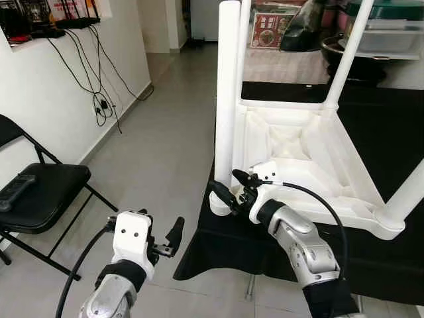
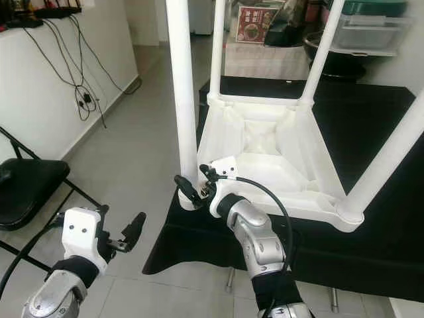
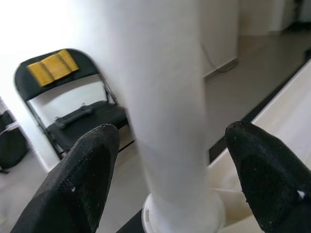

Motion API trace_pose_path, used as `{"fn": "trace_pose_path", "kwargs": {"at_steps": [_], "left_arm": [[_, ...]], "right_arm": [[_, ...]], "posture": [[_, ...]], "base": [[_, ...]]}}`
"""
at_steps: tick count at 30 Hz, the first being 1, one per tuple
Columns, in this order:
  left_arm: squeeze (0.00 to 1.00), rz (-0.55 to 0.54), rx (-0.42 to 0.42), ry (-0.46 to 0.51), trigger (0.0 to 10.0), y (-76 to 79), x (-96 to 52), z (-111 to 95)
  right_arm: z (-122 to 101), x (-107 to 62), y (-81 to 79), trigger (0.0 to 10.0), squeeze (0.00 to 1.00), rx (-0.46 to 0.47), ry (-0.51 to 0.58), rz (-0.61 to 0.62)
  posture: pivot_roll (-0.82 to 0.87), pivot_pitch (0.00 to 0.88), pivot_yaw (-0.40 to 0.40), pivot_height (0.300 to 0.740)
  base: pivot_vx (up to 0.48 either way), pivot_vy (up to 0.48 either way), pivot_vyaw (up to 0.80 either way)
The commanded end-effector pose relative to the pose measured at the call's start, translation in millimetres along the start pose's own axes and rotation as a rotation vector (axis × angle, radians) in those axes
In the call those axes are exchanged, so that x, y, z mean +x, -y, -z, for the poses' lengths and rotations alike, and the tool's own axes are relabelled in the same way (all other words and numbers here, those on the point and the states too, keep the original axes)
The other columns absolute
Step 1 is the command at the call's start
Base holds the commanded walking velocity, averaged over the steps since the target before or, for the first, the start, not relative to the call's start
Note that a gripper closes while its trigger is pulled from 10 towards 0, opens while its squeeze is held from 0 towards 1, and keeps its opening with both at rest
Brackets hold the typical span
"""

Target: Building children table

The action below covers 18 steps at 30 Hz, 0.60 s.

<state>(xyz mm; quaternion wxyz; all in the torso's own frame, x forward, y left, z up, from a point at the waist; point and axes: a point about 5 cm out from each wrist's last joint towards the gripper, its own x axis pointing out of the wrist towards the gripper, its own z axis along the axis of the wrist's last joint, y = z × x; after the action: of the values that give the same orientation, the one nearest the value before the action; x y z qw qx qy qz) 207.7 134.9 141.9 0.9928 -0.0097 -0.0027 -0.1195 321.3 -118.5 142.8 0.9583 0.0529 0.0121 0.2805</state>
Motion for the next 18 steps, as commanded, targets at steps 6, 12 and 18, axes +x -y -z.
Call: {"fn": "trace_pose_path", "kwargs": {"at_steps": [6,12,18], "left_arm": [[0.0,-0.004,-0.012,0.011,10.0,-2.0,-4.8,1],[0.0,-0.096,-0.04,-0.003,10.0,-9.3,-15.0,6],[0.0,-0.124,-0.008,-0.015,10.0,-12.0,-15.7,9]], "right_arm": [[5,-42.4,30.4,10.0,0.0,-0.033,0.008,0.349],[10,-48.2,29.8,10.0,0.0,-0.04,-0.022,0.379],[13,-41.5,27.7,10.0,0.0,-0.045,-0.034,0.362]], "posture": [[0.0,0.03,-0.03,0.74],[-0.02,0.028,-0.018,0.74],[0.0,0.022,-0.013,0.74]], "base": [[0.0,0.0,0.0],[0.0,0.0,0.0],[0.0,0.0,0.0]]}}
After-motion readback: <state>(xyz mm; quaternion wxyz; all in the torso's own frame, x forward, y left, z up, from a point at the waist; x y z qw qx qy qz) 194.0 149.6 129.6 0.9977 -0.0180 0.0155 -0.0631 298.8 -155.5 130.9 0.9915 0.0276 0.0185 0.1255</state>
